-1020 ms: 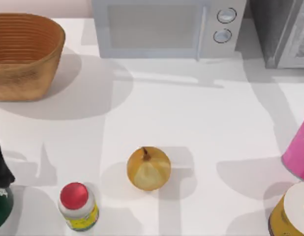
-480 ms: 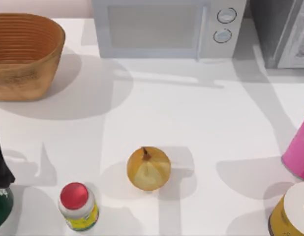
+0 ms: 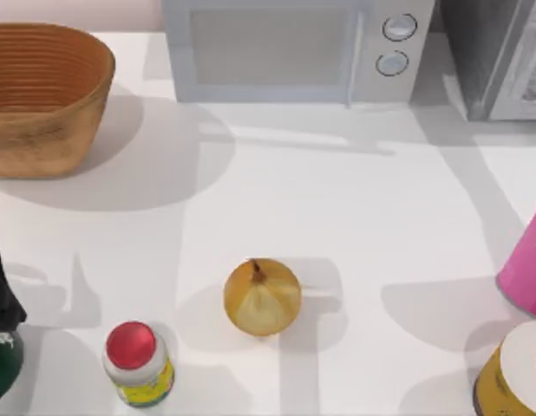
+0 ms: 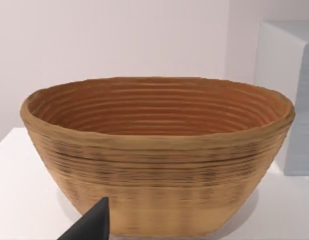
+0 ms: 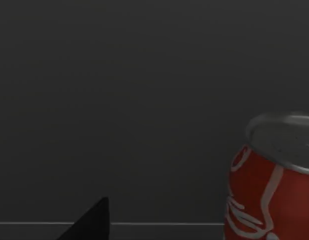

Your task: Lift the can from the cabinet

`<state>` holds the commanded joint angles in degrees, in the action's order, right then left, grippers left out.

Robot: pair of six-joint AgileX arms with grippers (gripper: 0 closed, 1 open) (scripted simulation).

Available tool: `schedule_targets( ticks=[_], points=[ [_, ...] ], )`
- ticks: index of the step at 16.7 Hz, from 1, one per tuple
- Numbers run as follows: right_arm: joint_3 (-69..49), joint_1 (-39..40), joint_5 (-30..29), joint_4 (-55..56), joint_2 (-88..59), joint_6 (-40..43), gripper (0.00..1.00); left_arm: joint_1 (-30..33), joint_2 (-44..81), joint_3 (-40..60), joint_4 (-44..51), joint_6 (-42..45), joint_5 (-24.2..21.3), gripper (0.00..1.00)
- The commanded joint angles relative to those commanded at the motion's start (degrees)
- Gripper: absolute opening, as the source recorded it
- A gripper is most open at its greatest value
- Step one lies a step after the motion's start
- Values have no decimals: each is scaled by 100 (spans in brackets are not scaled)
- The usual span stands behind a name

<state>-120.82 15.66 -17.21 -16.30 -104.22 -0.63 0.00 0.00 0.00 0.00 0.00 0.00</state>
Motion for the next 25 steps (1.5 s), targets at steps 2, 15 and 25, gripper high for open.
schedule_targets(
  ticks=[2,15,25],
  points=[
    [-203,-40,37,-33,-169,1,100,0,0,0,0,0,0,100],
    [-230,-45,43,-37,-192,1,32,0,0,0,0,0,0,100],
    [-230,-45,43,-37,-192,1,0,0,0,0,0,0,0,100]
  ],
)
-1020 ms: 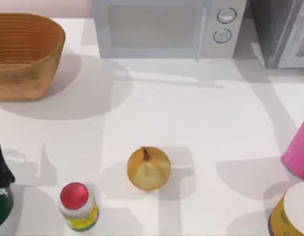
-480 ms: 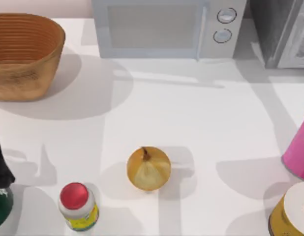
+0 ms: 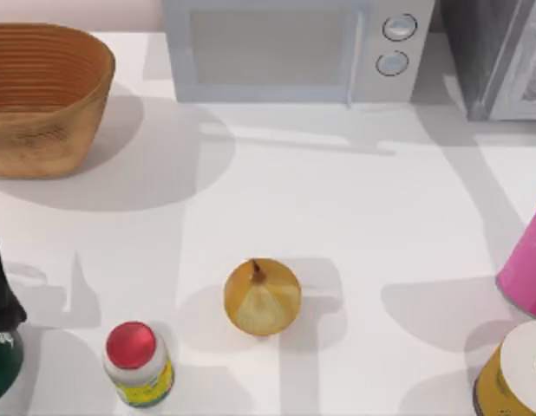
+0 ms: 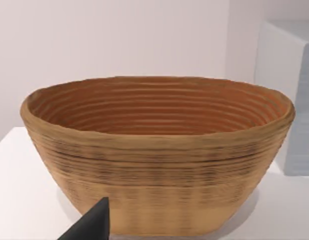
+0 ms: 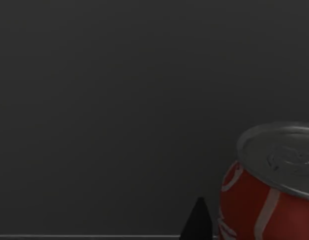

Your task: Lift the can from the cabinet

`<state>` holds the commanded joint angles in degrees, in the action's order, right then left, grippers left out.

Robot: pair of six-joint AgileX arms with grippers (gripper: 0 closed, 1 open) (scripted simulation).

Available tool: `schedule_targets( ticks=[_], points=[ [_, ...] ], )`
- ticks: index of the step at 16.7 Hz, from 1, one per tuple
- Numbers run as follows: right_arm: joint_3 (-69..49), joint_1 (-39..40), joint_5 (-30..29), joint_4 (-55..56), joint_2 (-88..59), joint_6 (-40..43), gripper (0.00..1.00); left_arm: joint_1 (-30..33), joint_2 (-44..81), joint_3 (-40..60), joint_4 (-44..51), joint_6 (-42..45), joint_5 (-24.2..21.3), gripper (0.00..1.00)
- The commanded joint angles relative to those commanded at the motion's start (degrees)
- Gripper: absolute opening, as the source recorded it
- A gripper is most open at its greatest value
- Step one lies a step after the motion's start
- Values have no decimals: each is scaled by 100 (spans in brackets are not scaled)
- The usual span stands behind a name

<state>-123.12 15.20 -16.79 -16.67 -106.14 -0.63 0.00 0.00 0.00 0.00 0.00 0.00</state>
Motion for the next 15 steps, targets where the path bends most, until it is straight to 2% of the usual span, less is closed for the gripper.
schedule_targets(
  ticks=[6,15],
  points=[
    [79,151,-99,-119,224,-14,0,0,0,0,0,0,0,100],
    [1000,1218,-1163,-1449,2465,0,0,0,0,0,0,0,0,100]
  ],
)
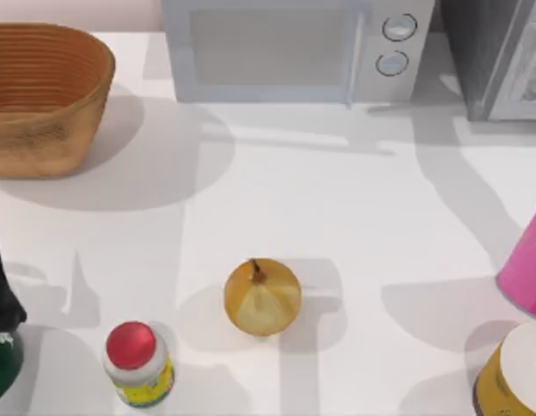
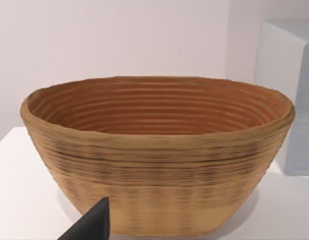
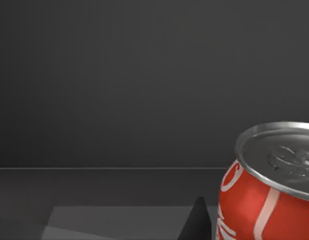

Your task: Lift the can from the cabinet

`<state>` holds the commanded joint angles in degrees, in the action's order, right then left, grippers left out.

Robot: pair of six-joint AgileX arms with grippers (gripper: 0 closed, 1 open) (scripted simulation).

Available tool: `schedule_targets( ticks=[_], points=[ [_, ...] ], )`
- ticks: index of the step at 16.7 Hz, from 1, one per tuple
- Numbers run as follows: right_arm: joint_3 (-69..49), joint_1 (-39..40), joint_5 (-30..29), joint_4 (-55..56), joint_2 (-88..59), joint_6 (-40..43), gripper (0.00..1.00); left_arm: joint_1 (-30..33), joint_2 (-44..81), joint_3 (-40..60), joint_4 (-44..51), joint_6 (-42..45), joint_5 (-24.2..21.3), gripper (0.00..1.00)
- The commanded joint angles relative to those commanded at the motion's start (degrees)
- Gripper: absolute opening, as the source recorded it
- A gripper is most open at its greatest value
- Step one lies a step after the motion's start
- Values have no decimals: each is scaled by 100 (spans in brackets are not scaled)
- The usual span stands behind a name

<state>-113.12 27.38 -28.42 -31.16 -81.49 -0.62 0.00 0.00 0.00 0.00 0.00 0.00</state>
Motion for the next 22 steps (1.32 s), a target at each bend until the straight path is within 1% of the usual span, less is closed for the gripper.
schedule_targets(
  ticks=[2,8,11,13,16,19,22],
  points=[
    [90,130,-123,-144,206,-2,0,0,0,0,0,0,0,100],
    [130,112,-115,-121,266,-11,0,0,0,0,0,0,0,100],
    [653,97,-52,48,791,-1,0,0,0,0,0,0,0,100],
    [1298,43,34,223,1401,12,0,0,0,0,0,0,0,100],
    [2672,-134,243,559,2553,36,0,0,0,0,0,0,0,100],
    [4424,-443,571,975,3830,56,0,0,0,0,0,0,0,100],
    [6366,-882,1021,1466,5083,69,0,0,0,0,0,0,0,100]
  ],
)
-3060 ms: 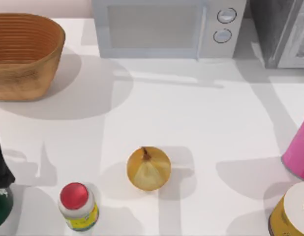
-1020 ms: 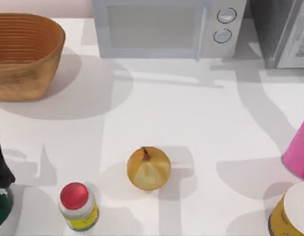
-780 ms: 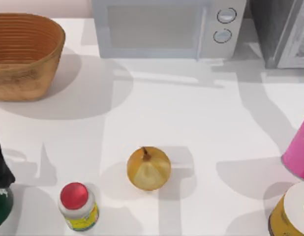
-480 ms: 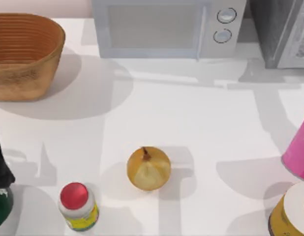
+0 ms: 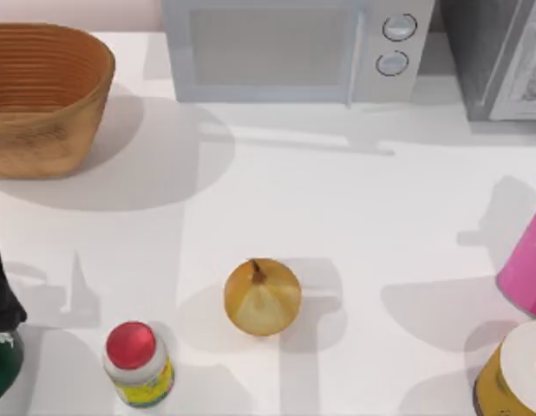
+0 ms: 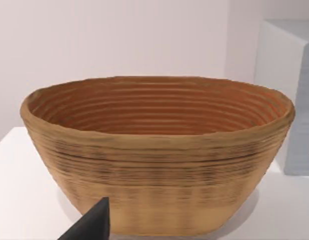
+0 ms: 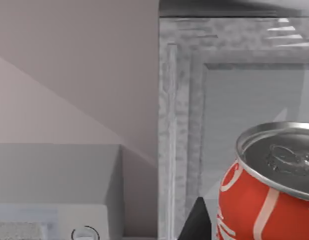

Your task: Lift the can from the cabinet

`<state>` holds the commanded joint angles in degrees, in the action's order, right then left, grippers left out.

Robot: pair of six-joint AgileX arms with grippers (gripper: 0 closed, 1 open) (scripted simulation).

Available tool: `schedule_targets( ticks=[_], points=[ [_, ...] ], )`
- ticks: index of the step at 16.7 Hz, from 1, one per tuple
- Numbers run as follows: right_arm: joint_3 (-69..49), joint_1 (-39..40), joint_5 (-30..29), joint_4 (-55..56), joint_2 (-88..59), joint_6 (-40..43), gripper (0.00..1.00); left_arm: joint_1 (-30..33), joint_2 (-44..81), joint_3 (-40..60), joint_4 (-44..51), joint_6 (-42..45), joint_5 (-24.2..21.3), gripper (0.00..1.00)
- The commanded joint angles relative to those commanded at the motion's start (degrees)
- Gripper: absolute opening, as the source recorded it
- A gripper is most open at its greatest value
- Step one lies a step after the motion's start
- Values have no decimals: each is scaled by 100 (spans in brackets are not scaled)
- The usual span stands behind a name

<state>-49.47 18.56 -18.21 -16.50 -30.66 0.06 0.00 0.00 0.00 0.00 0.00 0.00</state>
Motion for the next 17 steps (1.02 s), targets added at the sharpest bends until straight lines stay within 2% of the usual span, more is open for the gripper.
schedule_targets(
  ticks=[4,8,12,17],
  points=[
    [2457,-725,720,700,1507,3,0,0,0,0,0,0,0,100],
    [4164,-1434,1411,1312,2593,-3,0,0,0,0,0,0,0,100],
    [4912,-1835,1801,1634,3048,-6,0,0,0,0,0,0,0,100],
    [4957,-1839,1815,1637,3034,-15,0,0,0,0,0,0,0,100]
  ],
)
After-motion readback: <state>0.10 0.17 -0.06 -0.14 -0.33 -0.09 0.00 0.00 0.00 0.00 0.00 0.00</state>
